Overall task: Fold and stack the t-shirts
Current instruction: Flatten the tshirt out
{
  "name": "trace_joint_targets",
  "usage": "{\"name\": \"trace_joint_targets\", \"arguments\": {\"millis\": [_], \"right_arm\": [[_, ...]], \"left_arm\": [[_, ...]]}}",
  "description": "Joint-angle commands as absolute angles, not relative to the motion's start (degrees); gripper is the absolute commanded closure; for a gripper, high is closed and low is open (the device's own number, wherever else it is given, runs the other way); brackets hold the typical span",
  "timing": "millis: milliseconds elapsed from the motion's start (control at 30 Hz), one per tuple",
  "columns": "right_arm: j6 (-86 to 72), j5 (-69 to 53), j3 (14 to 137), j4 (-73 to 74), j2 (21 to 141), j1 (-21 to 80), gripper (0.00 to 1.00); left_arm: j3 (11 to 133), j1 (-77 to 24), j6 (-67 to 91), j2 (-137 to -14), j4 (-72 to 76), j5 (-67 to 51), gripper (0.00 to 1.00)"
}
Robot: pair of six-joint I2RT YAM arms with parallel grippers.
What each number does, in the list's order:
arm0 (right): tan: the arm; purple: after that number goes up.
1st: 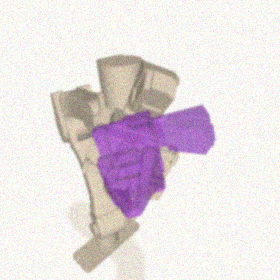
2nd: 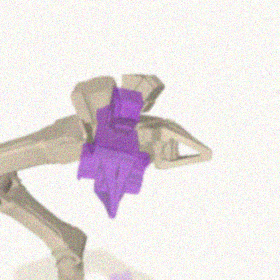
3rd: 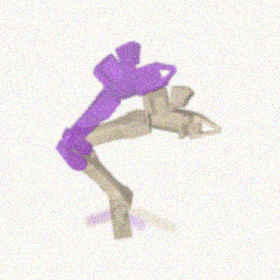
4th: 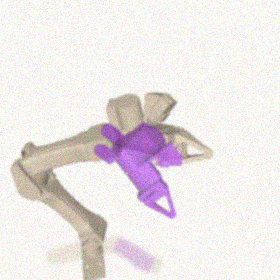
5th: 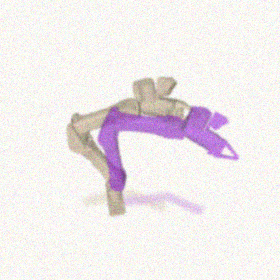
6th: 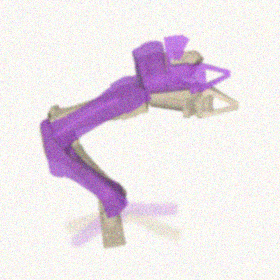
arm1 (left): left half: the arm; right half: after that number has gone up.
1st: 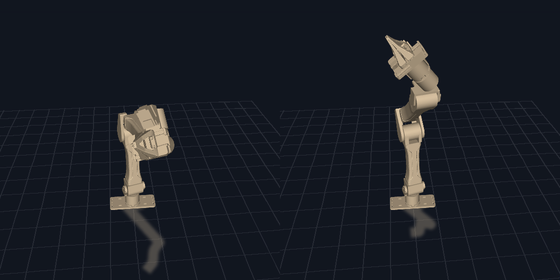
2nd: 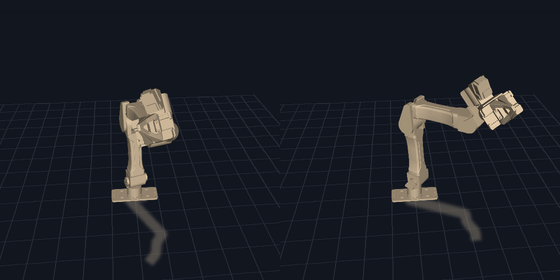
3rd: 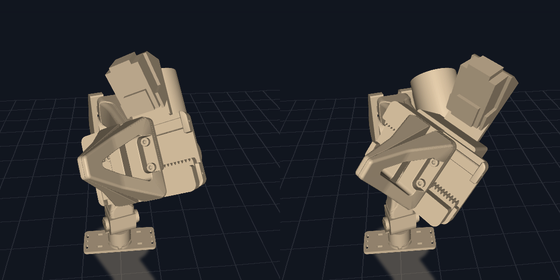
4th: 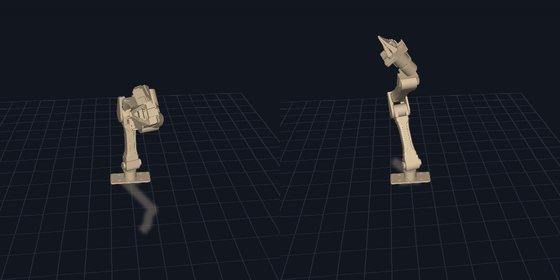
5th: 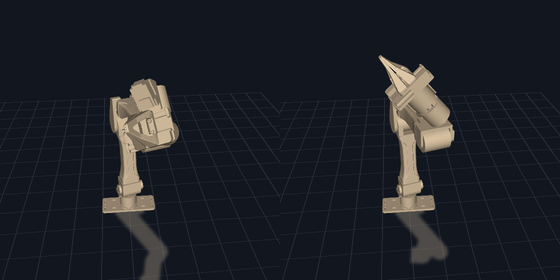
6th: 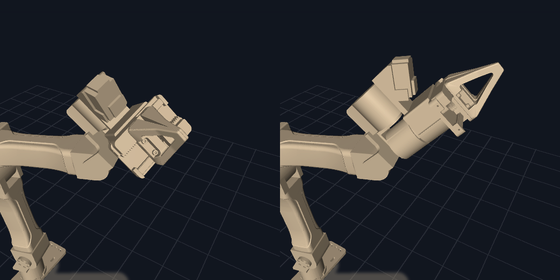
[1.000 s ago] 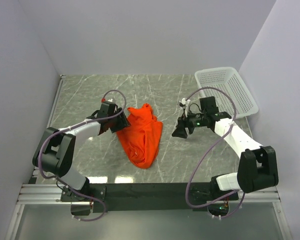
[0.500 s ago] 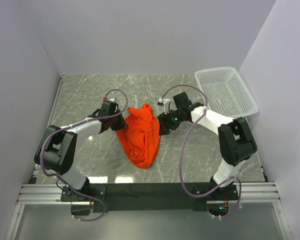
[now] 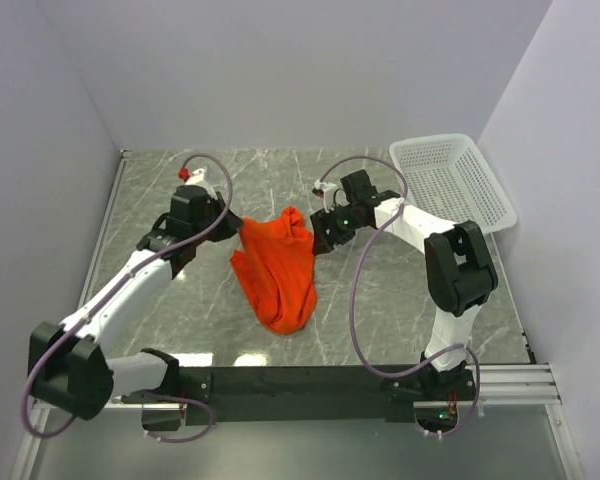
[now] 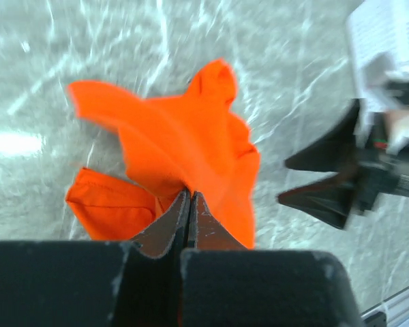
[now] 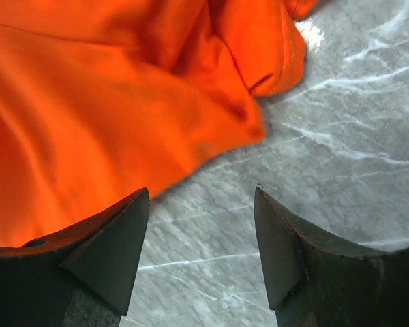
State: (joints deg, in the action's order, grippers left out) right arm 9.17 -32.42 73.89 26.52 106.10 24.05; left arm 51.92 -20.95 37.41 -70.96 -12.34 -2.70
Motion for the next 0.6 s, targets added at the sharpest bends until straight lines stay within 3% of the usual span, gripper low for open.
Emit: {"name": "trace_joint_targets", "arguments": {"millis": [0,300,567], "right_arm": [[7.39,-33.40,77.52,25.84,106.96,23.82,0.30],[6.68,-36.21,79.01,25.14,108.89,23.91,0.31],[4.66,-32.79,88.41,26.01,114.60,23.91,0.32]], "left_arm": [[54.23,-20.04,35.60,-65.68,-15.46,-0.18,1.00],[46.51,-15.22,39.89,-49.95,-25.65,4.92,1.00],[39.82,-13.54,51.49,-32.36,-35.93,12.47,1.00]]}}
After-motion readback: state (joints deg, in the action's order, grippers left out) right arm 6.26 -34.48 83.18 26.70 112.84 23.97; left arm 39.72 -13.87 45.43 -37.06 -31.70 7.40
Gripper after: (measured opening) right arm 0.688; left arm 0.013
